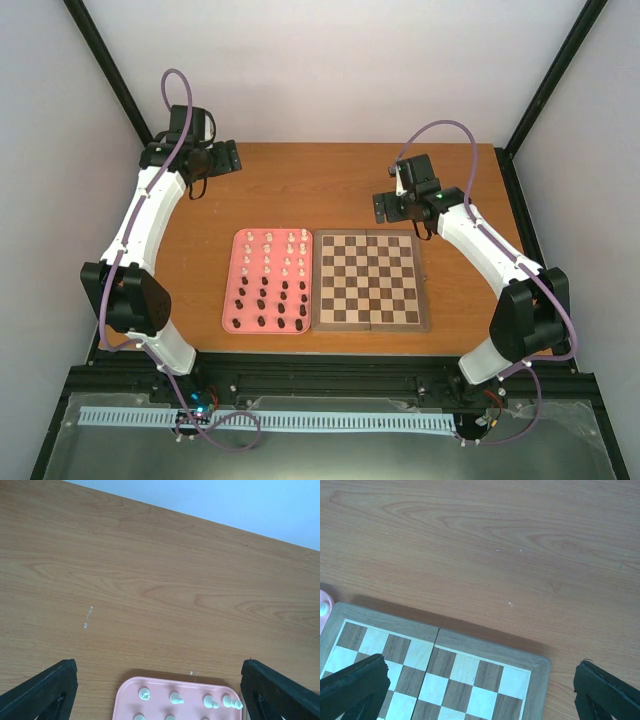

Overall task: Set up the chess pieces on the board
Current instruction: Pick up the chess piece from the storage box.

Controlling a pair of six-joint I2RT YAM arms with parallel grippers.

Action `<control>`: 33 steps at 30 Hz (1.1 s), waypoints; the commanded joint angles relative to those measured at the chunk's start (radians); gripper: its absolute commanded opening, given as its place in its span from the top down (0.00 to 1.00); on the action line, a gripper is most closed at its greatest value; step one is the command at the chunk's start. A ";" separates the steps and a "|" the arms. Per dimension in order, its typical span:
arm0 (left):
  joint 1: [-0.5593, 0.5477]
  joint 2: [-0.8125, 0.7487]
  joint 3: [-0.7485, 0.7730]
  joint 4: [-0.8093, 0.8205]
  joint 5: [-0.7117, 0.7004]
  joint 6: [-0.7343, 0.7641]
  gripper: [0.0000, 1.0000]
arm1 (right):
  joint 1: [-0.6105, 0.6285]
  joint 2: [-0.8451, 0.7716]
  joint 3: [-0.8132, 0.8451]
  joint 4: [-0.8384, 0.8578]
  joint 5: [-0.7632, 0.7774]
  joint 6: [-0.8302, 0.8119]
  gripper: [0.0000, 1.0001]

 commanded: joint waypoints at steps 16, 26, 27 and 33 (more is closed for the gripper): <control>0.001 0.013 0.047 -0.018 0.038 0.012 0.00 | 0.006 0.001 0.031 -0.044 0.043 -0.010 0.00; 0.001 0.020 0.051 -0.031 0.036 0.040 0.00 | 0.005 -0.041 0.044 -0.028 0.084 0.001 0.00; 0.001 0.012 0.045 -0.024 0.028 0.041 0.00 | 0.005 -0.041 0.049 -0.029 0.105 0.017 0.00; 0.001 0.001 0.076 -0.008 -0.035 0.023 0.00 | 0.005 -0.039 0.066 -0.021 0.184 0.074 0.00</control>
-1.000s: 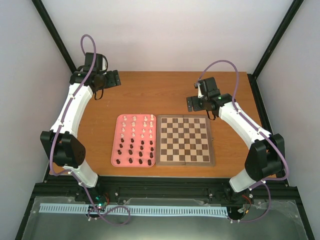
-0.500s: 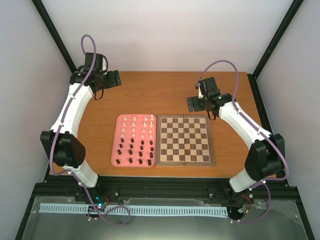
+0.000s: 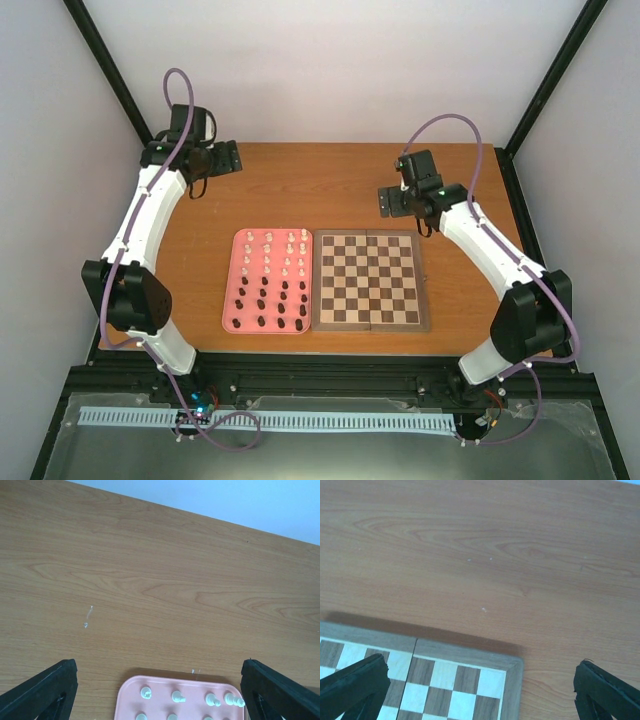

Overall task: Set up the chess pieces on the board
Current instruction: Pick up the chess piece from the storage box.

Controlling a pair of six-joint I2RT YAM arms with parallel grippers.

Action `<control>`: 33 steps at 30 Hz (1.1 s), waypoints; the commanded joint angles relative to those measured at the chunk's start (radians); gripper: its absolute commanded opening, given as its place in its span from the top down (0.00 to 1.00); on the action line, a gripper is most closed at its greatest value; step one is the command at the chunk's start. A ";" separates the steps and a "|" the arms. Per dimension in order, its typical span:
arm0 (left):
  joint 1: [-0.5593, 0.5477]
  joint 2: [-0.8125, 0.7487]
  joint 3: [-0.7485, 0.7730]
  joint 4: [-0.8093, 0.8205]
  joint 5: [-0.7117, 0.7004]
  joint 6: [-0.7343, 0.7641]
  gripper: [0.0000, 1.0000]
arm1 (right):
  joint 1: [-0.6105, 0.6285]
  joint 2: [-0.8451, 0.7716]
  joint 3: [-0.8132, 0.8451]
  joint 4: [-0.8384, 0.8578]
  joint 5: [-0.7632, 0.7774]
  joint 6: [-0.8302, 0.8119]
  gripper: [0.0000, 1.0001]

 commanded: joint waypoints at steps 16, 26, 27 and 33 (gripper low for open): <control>0.003 0.014 0.097 0.003 -0.053 0.053 0.00 | 0.027 0.084 0.143 -0.093 0.079 0.032 0.09; 0.001 -0.125 -0.190 -0.027 0.031 0.084 0.00 | 0.178 0.226 0.263 -0.187 -0.051 0.003 0.12; 0.001 -0.142 -0.211 -0.024 0.022 0.079 0.00 | 0.202 0.251 0.285 -0.207 -0.058 0.003 0.13; 0.001 -0.179 -0.262 -0.056 0.030 0.061 0.00 | 0.292 0.337 0.354 -0.271 -0.172 0.022 0.17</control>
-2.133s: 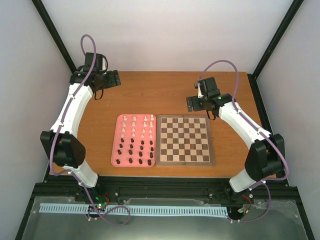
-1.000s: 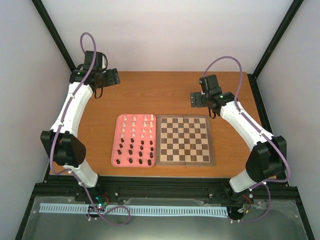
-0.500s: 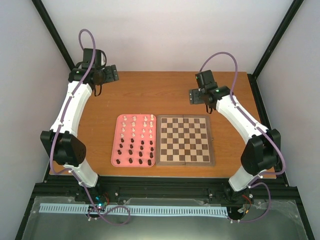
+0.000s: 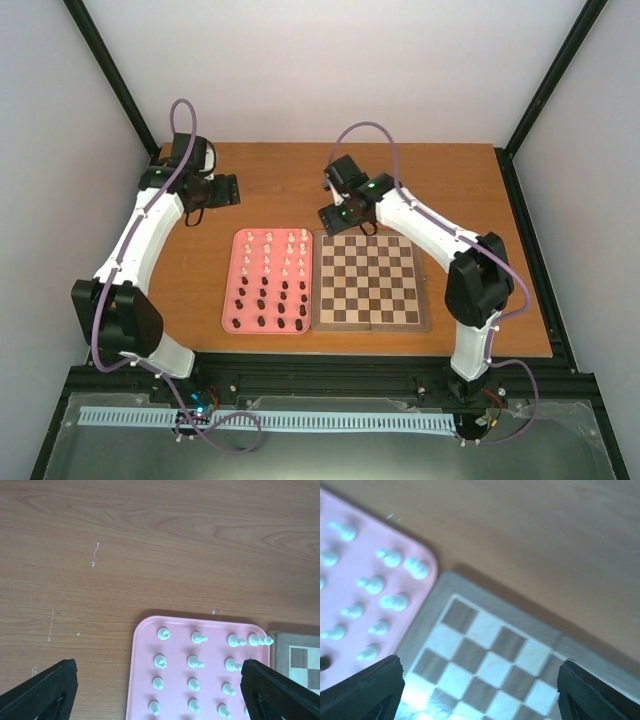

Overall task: Set up the chess pieces on the board
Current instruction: Pick up the chess piece from the storage box.

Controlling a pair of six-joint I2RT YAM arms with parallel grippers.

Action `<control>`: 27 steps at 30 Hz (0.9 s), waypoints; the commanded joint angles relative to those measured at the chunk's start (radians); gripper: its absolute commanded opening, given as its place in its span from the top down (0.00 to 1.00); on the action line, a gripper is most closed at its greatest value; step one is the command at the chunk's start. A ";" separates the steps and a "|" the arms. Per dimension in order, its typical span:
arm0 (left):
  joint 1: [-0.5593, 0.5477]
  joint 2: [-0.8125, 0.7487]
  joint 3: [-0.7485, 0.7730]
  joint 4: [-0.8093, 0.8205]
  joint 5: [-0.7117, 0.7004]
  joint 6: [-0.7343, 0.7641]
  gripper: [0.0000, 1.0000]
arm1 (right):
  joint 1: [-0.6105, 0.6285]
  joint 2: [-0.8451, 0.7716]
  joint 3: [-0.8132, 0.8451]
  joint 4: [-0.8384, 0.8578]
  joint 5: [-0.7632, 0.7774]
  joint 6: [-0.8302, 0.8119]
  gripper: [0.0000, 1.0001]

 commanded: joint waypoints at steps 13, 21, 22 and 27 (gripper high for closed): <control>0.001 -0.050 -0.092 -0.006 0.012 0.017 0.00 | 0.063 0.101 0.055 -0.072 -0.141 0.013 0.42; 0.001 -0.050 -0.086 -0.010 0.017 0.014 0.00 | 0.063 0.272 0.293 -0.119 -0.174 0.015 0.41; 0.001 -0.050 -0.087 -0.009 0.014 0.014 0.00 | 0.063 0.286 0.320 -0.122 -0.176 0.018 0.41; 0.001 -0.048 -0.093 -0.012 0.004 0.018 0.00 | 0.062 0.351 0.401 -0.133 -0.208 0.032 0.44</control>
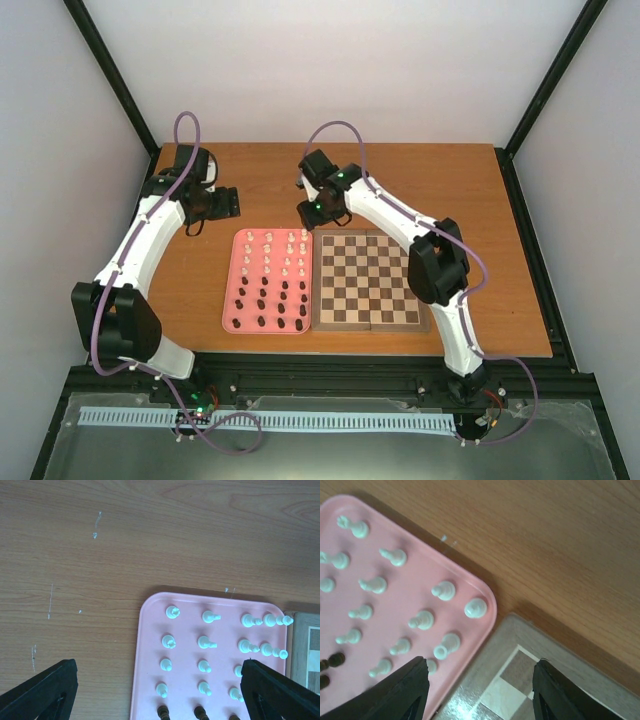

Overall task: Set up the chess pieces on the board
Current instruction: Pick up the chess piece from the storage box.

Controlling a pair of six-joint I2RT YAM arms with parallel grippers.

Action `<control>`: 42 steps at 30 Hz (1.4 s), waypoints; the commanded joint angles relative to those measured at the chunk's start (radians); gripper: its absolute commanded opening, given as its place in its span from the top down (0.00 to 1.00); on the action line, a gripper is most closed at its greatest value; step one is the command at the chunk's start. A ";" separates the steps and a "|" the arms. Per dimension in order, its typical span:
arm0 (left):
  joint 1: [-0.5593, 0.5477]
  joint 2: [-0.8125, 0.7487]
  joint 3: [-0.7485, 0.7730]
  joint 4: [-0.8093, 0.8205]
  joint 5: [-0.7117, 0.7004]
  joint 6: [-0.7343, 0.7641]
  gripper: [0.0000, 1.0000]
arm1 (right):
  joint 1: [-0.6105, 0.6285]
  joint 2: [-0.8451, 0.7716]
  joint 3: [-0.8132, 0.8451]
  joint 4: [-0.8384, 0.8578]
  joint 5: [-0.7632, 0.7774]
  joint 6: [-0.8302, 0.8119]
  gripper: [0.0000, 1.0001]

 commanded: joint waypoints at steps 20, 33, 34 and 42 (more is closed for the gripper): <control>0.001 0.037 0.024 -0.017 -0.010 0.016 0.00 | 0.003 0.230 0.266 -0.066 -0.070 -0.006 0.53; 0.001 0.065 0.029 -0.017 0.000 0.012 0.00 | 0.004 0.260 0.261 -0.073 -0.064 0.002 0.60; 0.000 0.067 0.029 -0.019 -0.001 0.012 0.00 | 0.004 0.262 0.261 -0.074 -0.064 0.004 0.61; 0.001 0.073 0.034 -0.020 -0.002 0.012 0.00 | 0.004 0.287 0.268 -0.080 -0.048 0.006 0.63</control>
